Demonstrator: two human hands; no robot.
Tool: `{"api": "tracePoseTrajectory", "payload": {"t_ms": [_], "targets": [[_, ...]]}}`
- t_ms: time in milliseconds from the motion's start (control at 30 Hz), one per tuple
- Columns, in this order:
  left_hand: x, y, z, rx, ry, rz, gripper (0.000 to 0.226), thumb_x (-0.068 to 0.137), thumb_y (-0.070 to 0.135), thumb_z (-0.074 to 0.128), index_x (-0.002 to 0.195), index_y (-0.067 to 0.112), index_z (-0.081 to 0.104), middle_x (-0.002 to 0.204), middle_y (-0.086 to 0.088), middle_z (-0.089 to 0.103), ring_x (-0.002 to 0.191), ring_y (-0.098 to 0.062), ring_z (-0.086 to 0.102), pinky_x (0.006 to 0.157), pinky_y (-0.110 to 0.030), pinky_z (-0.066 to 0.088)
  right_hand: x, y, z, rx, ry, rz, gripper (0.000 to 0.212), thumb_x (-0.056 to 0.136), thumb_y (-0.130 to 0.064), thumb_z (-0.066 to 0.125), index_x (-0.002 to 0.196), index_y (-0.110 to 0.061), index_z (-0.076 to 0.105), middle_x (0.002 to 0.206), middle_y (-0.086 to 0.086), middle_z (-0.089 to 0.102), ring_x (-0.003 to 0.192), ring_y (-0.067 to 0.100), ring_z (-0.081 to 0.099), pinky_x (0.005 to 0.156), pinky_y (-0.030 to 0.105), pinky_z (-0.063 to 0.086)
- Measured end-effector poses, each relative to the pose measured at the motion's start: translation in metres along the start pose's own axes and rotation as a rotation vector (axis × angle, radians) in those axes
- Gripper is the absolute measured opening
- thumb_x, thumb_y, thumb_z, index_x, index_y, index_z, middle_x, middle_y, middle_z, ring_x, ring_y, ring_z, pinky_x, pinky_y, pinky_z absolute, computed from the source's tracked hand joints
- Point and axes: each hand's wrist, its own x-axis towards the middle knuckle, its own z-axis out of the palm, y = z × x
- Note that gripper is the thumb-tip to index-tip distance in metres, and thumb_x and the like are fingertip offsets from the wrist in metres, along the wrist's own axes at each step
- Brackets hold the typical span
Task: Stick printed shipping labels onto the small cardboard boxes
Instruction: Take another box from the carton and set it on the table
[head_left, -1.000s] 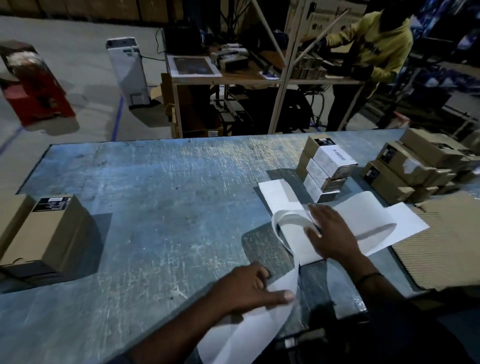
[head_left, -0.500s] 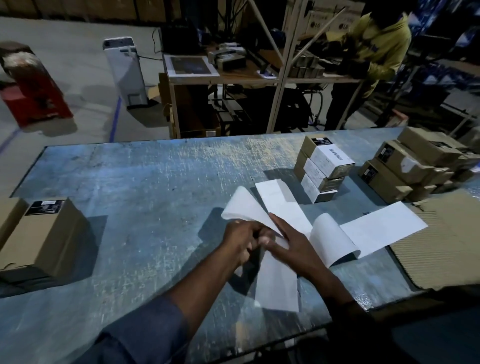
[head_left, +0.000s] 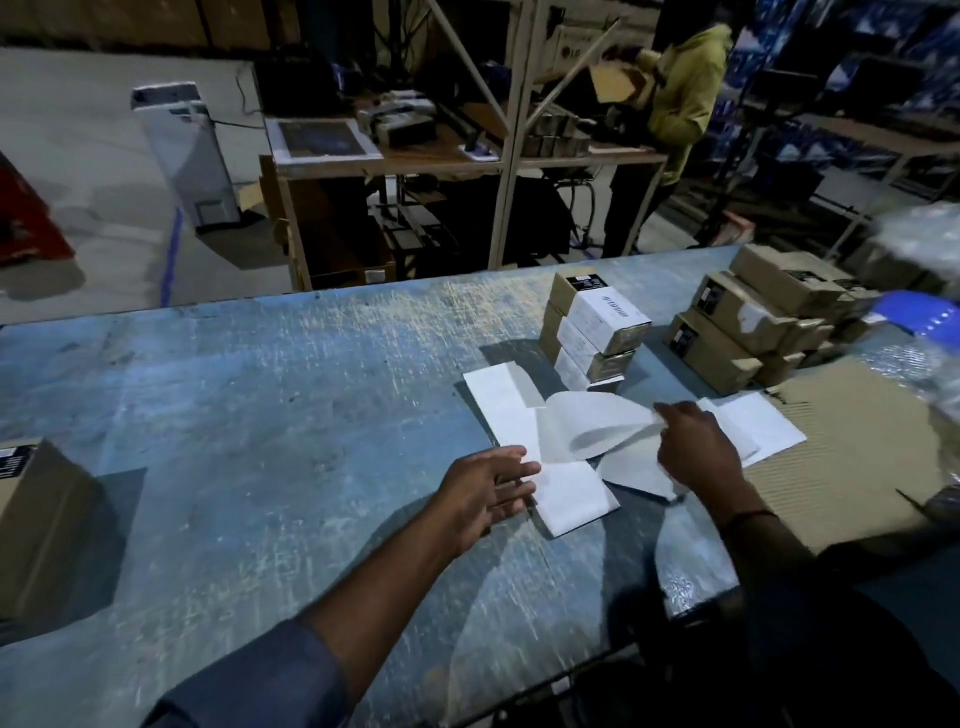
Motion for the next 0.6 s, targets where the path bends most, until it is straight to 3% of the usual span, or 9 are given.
{"api": "tracePoseTrajectory", "payload": {"t_ms": [133, 200, 267, 367, 467, 600], "targets": [[-0.007, -0.002, -0.011, 0.08, 0.053, 0.042, 0.02, 0.096, 0.015, 0.061, 0.115, 0.014, 0.069, 0.107, -0.007, 0.079, 0.094, -0.023, 0.072, 0.071, -0.026, 0.05, 0.01, -0.016, -0.001, -0.091, -0.154, 0.026, 0.095, 0.086, -0.061, 0.065, 0.157, -0.015, 0.023, 0.163, 0.013, 0.027, 0.147, 0.039, 0.025, 0.116, 0.053, 0.023], [-0.016, 0.002, -0.021, 0.143, 0.112, 0.097, 0.019, 0.095, 0.017, 0.064, 0.111, 0.015, 0.073, 0.103, -0.005, 0.079, 0.092, -0.021, 0.074, 0.068, -0.023, 0.049, 0.0, -0.045, -0.005, -0.094, -0.088, -0.067, 0.102, 0.082, -0.07, 0.06, 0.159, -0.018, 0.017, 0.168, 0.01, 0.015, 0.153, 0.035, 0.009, 0.121, 0.055, 0.006], [-0.026, 0.006, -0.038, 0.244, 0.21, 0.183, 0.017, 0.095, 0.019, 0.066, 0.109, 0.017, 0.075, 0.101, -0.003, 0.08, 0.09, -0.018, 0.074, 0.062, -0.019, 0.048, -0.02, -0.086, -0.003, -0.062, 0.039, -0.225, 0.098, 0.08, -0.072, 0.049, 0.158, -0.019, 0.023, 0.166, 0.013, 0.018, 0.153, 0.037, 0.008, 0.121, 0.055, -0.002], [-0.042, 0.01, -0.071, 0.401, 0.347, 0.369, 0.013, 0.095, 0.016, 0.068, 0.104, 0.017, 0.078, 0.1, -0.002, 0.079, 0.082, -0.011, 0.072, 0.067, -0.021, 0.053, -0.056, -0.157, 0.015, 0.065, 0.231, -0.492, 0.082, 0.083, -0.062, 0.042, 0.151, -0.015, 0.044, 0.154, 0.018, 0.042, 0.145, 0.043, 0.029, 0.121, 0.061, 0.017], [-0.067, 0.011, -0.117, 0.585, 0.51, 0.533, 0.013, 0.093, 0.022, 0.07, 0.094, 0.033, 0.078, 0.093, 0.012, 0.078, 0.087, -0.004, 0.072, 0.082, -0.028, 0.058, -0.085, -0.228, 0.041, 0.192, 0.182, -0.675, 0.067, 0.09, -0.052, 0.049, 0.146, -0.016, 0.051, 0.151, 0.016, 0.048, 0.141, 0.043, 0.038, 0.116, 0.061, 0.029], [-0.125, 0.016, -0.181, 0.702, 0.831, 0.63, 0.01, 0.094, 0.029, 0.069, 0.098, 0.032, 0.077, 0.091, 0.018, 0.075, 0.086, 0.006, 0.068, 0.079, -0.023, 0.057, -0.118, -0.31, 0.062, 0.309, 0.12, -0.839, 0.054, 0.093, -0.043, 0.056, 0.14, -0.016, 0.057, 0.147, 0.012, 0.052, 0.138, 0.039, 0.042, 0.114, 0.056, 0.036]]}}
